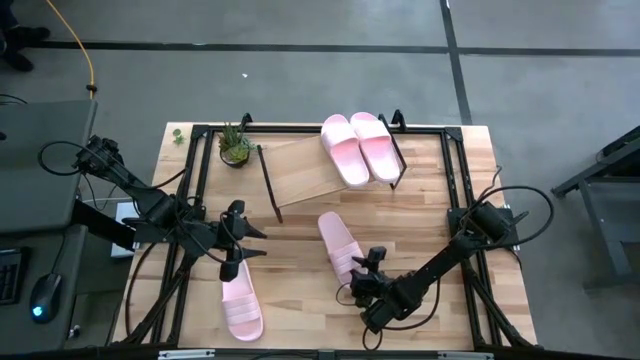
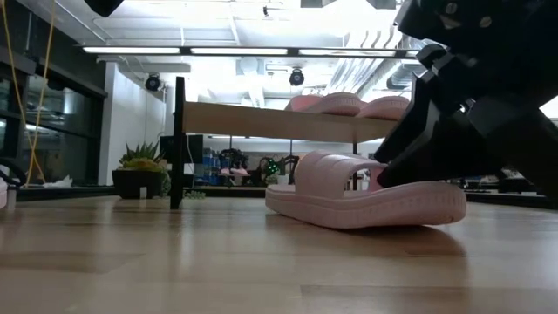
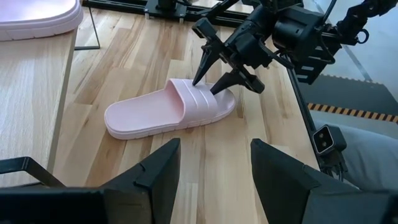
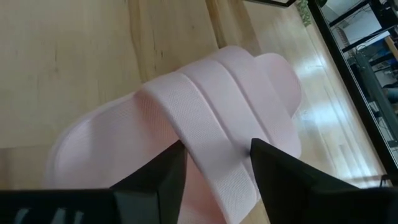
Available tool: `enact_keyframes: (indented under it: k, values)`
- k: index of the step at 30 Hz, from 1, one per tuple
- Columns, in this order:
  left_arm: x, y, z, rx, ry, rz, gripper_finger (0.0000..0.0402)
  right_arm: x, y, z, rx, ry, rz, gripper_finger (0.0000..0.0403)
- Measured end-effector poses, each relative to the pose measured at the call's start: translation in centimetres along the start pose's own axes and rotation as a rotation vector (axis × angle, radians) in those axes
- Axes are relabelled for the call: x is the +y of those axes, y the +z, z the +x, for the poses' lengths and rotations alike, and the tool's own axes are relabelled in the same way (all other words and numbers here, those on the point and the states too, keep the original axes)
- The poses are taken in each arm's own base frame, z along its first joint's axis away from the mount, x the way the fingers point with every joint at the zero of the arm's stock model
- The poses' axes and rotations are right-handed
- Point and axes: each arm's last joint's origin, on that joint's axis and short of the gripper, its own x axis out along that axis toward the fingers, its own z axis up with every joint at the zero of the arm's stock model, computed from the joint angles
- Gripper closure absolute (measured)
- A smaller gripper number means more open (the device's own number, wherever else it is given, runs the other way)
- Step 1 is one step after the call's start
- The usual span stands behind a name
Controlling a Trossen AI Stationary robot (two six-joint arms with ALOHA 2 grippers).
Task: Pick and place slides into the shelf
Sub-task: Put the right pink slide on the shelf
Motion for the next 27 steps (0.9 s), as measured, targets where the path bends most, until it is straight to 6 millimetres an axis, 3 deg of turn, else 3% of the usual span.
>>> enact_keyframes:
  k: [27]
  values:
    - [0.0, 0.0, 0.0, 0.0, 0.0, -0.001, 0.0222, 0.1, -0.07, -0.01, 0.022, 0.032, 0.029, 0.0399]
